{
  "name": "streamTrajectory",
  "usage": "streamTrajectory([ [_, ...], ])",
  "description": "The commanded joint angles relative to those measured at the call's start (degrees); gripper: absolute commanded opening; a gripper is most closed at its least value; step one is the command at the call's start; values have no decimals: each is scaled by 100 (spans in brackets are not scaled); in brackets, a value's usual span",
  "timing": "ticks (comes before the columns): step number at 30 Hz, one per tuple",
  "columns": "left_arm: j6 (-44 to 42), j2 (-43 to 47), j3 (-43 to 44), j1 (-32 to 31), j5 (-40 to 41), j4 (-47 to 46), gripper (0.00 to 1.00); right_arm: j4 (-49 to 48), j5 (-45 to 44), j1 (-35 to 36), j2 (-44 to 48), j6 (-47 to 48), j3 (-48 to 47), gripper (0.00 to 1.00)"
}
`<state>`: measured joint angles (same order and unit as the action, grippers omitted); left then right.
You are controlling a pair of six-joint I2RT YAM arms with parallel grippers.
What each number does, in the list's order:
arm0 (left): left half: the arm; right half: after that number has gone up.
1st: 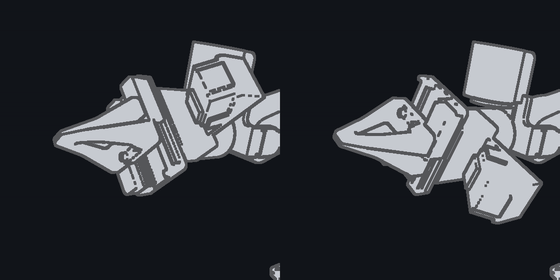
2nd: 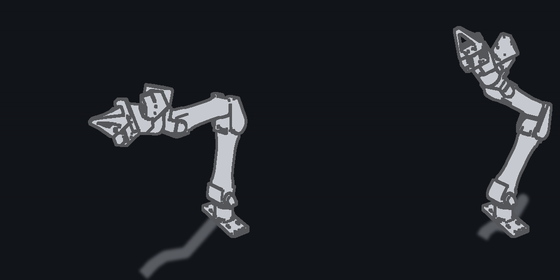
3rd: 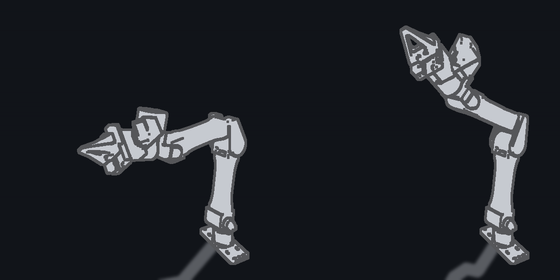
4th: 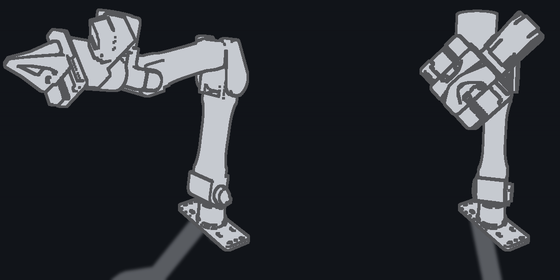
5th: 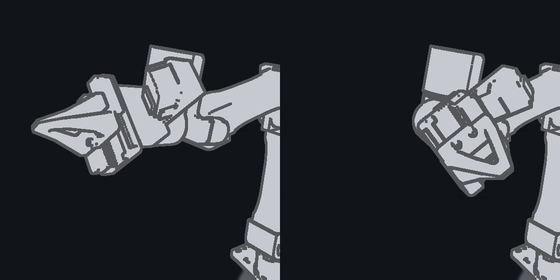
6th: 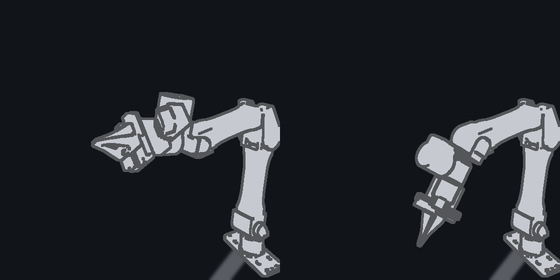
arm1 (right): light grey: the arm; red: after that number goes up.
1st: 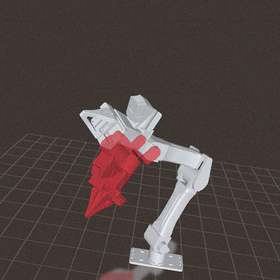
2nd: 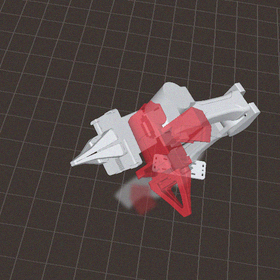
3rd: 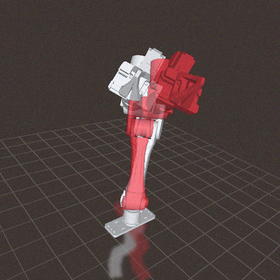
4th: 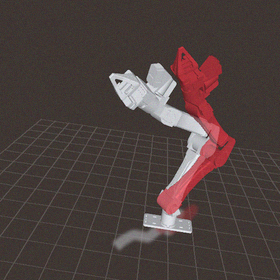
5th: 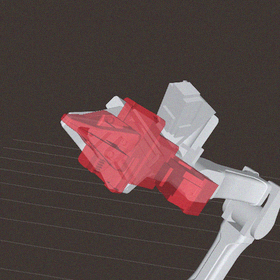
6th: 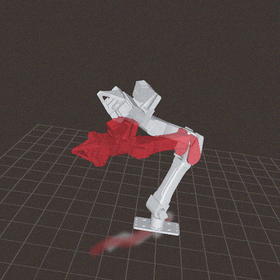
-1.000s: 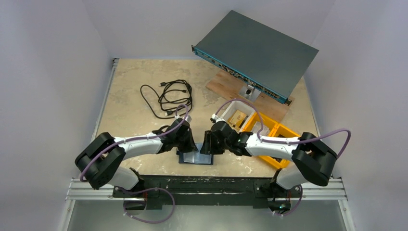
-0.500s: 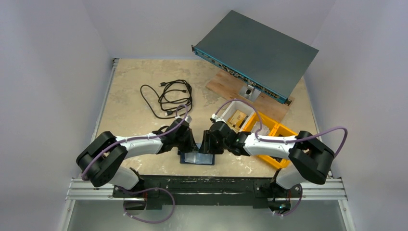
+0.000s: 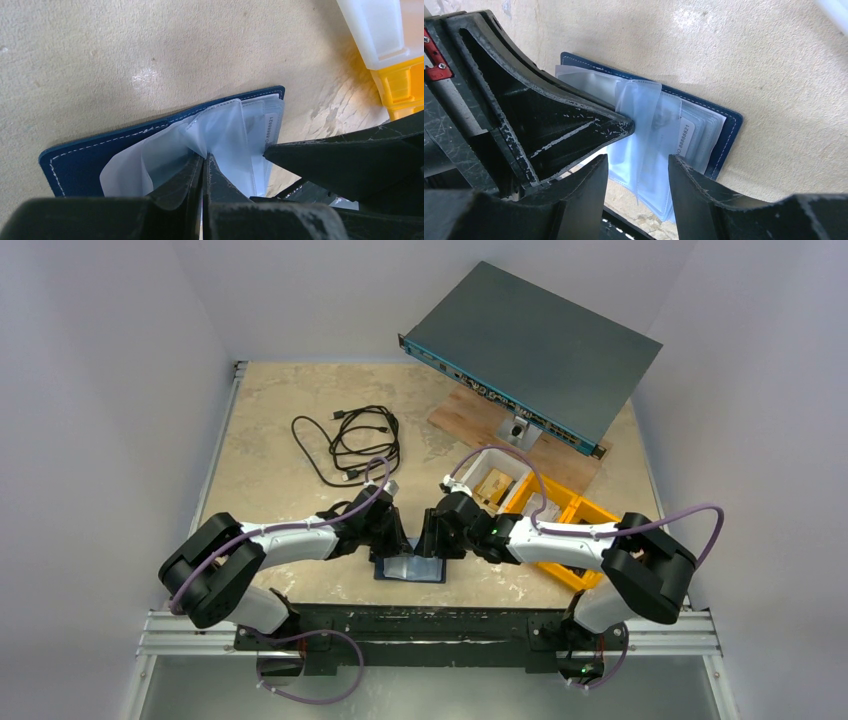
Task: Take the credit cards out of the card holder
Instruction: Remove the credit card from the card holder.
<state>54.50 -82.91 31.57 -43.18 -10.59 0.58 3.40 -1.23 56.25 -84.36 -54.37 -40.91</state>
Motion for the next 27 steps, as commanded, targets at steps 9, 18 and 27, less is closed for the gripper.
streamTrajectory([
  [9, -83, -147, -169, -11, 83, 366, 0, 21, -245, 18, -5, -119, 137, 48],
  [18, -89, -211, -124, -8, 38, 331, 0, -294, 73, 29, -210, -121, 215, 48],
  [27, -82, -208, -72, -7, -9, 330, 0, -1080, 778, 31, -305, -368, 345, 46],
])
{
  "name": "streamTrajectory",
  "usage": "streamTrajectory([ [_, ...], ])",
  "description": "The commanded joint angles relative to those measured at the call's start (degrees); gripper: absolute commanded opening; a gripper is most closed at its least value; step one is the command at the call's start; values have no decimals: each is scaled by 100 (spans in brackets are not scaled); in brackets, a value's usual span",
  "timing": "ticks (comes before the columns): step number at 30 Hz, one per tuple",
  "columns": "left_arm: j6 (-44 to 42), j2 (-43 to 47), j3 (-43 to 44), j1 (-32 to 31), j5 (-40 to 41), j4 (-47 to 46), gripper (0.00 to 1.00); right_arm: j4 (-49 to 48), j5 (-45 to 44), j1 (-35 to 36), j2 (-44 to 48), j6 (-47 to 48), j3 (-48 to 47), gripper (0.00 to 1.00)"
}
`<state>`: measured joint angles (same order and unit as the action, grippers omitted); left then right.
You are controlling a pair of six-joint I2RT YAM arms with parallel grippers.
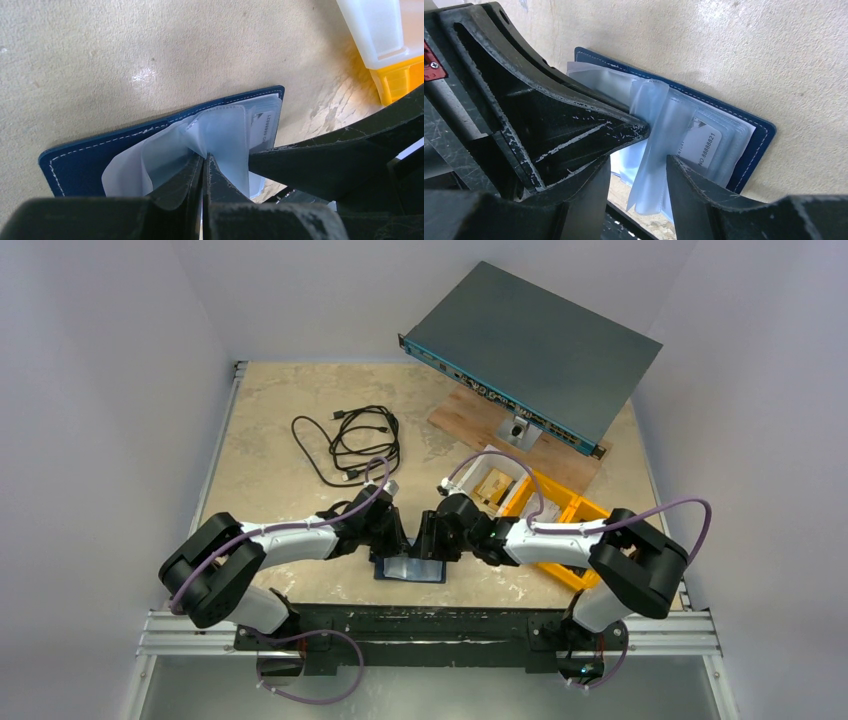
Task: Take the credit cards out of the card holder
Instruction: Remove the credit card from the card holder.
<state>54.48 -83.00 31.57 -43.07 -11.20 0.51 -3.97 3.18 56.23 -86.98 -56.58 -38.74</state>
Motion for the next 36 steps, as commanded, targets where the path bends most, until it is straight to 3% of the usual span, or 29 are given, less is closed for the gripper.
streamTrajectory([
  [1, -92, -191, -65, -17, 39, 350, 0, -342, 359, 29, -44, -166, 133, 45],
  [6, -94, 33, -47, -22, 35, 456, 0, -313, 341, 29, -22, -308, 233, 31],
  [9, -136, 254, 11, -22, 82, 653, 6, -269, 263, 29, 11, -328, 268, 24],
  [15, -308, 785, 238, -17, 288, 1269, 24, -201, 140, 30, 92, -318, 274, 20],
  [19, -462, 1104, 411, -18, 567, 1893, 31, -223, 163, 28, 71, -285, 250, 19],
  [26, -595, 1489, 265, -20, 1391, 2673, 23, -174, 120, 29, 68, -145, 129, 21],
  [36, -568, 1069, -27, -20, 1303, 2129, 0, -239, 297, 42, 22, -99, -135, 36],
])
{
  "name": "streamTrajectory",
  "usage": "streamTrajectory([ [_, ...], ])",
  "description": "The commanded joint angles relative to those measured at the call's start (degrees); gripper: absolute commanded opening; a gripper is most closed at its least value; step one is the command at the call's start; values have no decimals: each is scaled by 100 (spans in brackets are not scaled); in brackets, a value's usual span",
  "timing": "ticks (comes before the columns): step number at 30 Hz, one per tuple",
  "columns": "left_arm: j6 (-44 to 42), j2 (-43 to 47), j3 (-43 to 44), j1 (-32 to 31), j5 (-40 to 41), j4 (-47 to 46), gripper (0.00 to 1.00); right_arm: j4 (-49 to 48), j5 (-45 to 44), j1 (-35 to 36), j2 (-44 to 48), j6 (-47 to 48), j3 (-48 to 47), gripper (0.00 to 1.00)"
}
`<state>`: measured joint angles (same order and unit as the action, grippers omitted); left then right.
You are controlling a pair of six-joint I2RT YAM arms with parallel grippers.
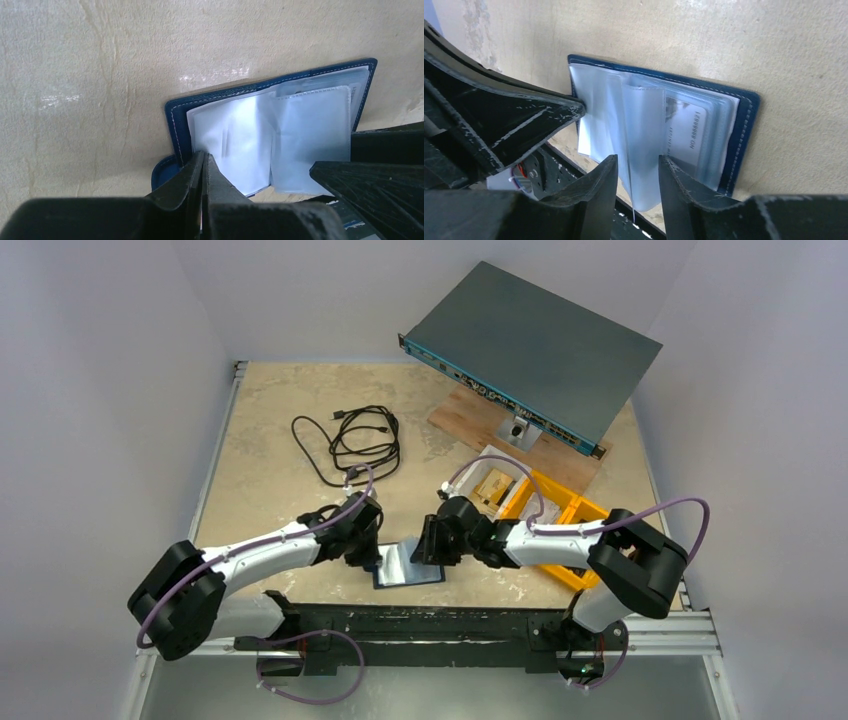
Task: Take the credit cards out of the card holder
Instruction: Remove the credit card from the card holder.
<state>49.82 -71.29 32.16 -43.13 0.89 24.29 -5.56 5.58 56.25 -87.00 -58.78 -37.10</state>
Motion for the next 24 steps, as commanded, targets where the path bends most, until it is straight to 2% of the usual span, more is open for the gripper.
streamTrajectory([
  [1, -104, -146, -87, -15, 88, -276, 0, -85, 71, 49, 19, 120, -336, 38],
  [9, -113, -109, -98, -12, 11, -354, 0, -233, 175, 233, -269, 15, -688, 46],
  [18, -150, 675, 75, -11, 49, 256, 0, -437, 238, 237, -646, -125, -775, 47],
  [24, -170, 1132, 140, -11, 92, 650, 0, -405, 271, 240, -611, -155, -946, 54],
])
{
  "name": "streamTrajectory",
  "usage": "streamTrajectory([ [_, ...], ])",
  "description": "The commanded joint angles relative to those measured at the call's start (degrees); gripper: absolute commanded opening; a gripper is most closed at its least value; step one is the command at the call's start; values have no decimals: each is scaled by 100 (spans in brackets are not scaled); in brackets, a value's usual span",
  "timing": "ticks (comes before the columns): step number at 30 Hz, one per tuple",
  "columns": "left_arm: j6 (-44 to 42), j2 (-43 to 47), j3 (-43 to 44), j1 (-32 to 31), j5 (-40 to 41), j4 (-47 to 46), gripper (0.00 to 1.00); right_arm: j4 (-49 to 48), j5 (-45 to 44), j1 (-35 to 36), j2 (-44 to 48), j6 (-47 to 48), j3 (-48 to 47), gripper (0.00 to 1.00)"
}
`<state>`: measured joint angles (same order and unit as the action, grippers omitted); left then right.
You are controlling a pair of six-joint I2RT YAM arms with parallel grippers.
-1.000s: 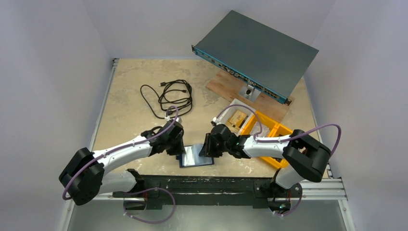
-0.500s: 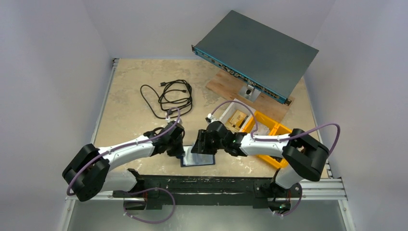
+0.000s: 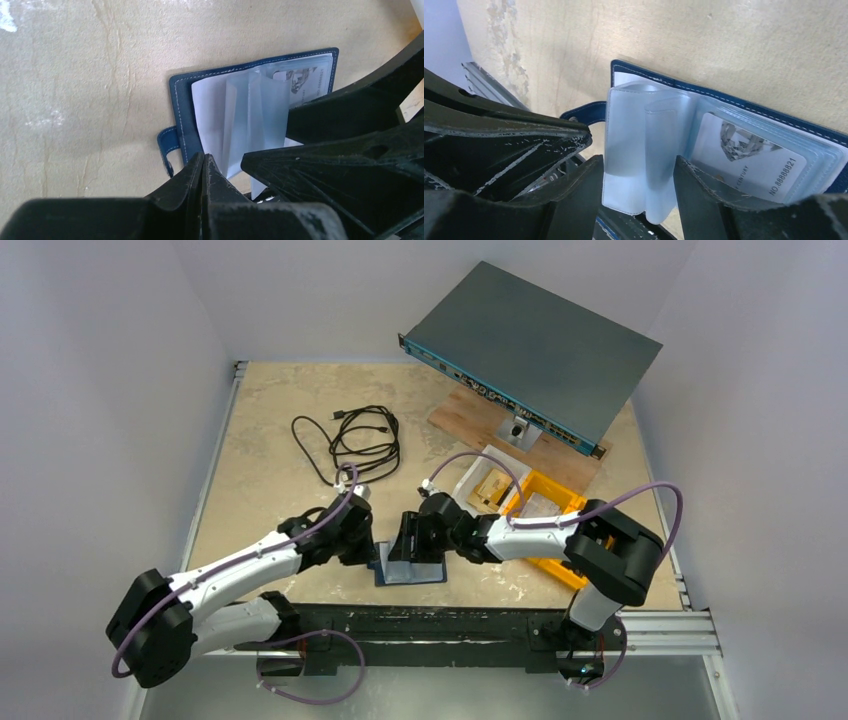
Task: Take the credit cards out of the card holder
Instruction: Remove the credit card from the card holder.
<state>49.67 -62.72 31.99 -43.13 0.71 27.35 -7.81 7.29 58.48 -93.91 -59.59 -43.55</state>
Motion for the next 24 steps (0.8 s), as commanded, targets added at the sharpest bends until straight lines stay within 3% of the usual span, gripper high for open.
streamTrajectory([
  [1, -166, 358, 166, -11, 127, 394, 0, -151, 105, 16, 100, -71, -336, 55],
  [24, -211, 1164, 435, -12, -42, 925, 0, -400, 308, 190, -781, -229, -724, 62],
])
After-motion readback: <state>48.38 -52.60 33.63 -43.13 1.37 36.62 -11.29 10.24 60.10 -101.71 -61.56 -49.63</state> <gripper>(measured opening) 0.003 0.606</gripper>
